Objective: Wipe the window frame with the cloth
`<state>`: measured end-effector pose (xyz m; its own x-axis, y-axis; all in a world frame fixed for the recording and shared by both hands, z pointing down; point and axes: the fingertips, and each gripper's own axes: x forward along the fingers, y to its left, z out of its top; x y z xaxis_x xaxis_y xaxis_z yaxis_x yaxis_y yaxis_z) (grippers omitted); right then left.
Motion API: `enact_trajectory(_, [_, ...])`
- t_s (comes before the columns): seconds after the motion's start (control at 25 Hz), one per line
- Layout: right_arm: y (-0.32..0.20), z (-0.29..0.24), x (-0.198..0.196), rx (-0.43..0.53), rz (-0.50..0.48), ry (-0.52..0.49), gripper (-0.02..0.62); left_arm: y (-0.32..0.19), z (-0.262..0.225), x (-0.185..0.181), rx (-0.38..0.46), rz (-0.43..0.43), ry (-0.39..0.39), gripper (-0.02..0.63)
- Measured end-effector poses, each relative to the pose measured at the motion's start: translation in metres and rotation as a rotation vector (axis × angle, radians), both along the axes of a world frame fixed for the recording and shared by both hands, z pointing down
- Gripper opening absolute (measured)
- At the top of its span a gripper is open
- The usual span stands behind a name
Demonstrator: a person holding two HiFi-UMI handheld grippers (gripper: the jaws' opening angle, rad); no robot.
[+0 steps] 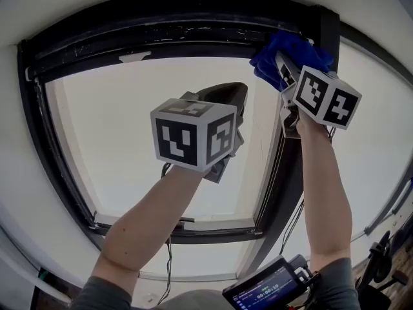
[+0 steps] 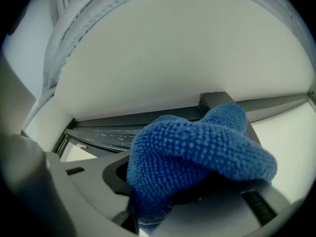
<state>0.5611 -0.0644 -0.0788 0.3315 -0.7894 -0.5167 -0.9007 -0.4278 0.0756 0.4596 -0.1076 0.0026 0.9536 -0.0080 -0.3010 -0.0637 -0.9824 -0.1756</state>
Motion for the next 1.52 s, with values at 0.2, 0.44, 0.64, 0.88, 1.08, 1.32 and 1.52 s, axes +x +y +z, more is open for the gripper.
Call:
enact_trajectory(0.2, [0.023,0.005,0.03,0.004,0.052,-0.028,0.156,0.017,0.002,0.02,0.002,0.023,-0.004,0.005])
enact_trajectory(0.44, [0.04,0.008,0.049,0.01,0.091,-0.04,0.156,0.035,0.009,0.031,-0.001,0.062,-0.018,0.005])
enact_trajectory(0.64, [0.048,0.011,0.06,0.019,0.111,-0.06,0.156,0.042,0.009,0.034,0.013,0.068,-0.021,0.005])
enact_trajectory(0.88, [0.059,0.015,0.063,0.037,0.148,-0.087,0.156,0.035,0.019,0.032,-0.019,0.093,-0.035,0.005])
enact_trajectory(1.08, [0.063,0.011,0.039,0.051,0.173,-0.066,0.156,0.031,0.017,0.024,-0.036,0.132,-0.024,0.005])
enact_trajectory(1.32, [0.067,-0.003,0.016,0.057,0.217,-0.031,0.156,0.032,-0.001,0.009,-0.01,0.165,0.008,0.005])
enact_trajectory(1.52, [0.068,-0.003,0.025,0.055,0.251,-0.045,0.156,0.028,-0.004,0.008,-0.006,0.178,0.013,0.005])
